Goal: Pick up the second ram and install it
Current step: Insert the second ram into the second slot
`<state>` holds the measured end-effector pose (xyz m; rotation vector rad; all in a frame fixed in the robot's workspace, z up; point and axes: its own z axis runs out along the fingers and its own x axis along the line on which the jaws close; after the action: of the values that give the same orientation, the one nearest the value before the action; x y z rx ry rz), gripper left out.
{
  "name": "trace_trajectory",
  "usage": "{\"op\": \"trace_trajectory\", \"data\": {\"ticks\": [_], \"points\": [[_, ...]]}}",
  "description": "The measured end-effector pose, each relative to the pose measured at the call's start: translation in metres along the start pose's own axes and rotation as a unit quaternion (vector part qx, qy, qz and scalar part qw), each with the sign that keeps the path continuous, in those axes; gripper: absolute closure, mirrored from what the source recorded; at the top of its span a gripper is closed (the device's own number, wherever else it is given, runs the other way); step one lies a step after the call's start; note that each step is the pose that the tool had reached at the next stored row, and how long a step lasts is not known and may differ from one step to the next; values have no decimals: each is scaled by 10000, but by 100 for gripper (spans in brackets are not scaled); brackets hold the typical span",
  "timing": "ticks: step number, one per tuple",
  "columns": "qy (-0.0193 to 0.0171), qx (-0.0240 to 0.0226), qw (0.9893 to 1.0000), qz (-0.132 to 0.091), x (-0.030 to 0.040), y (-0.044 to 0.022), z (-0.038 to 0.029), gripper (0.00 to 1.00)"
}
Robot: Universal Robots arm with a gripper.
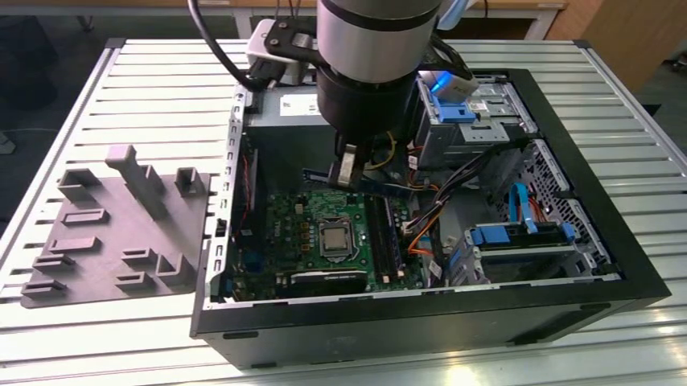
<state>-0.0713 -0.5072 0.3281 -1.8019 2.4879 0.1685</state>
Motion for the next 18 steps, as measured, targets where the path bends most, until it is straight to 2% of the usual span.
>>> {"op": "trace_trajectory", "data": {"ticks": [8, 18], "points": [[-15, 34, 9996, 290, 1, 0, 10, 88], [-33, 75, 9979, 641, 2, 0, 11, 88]]}}
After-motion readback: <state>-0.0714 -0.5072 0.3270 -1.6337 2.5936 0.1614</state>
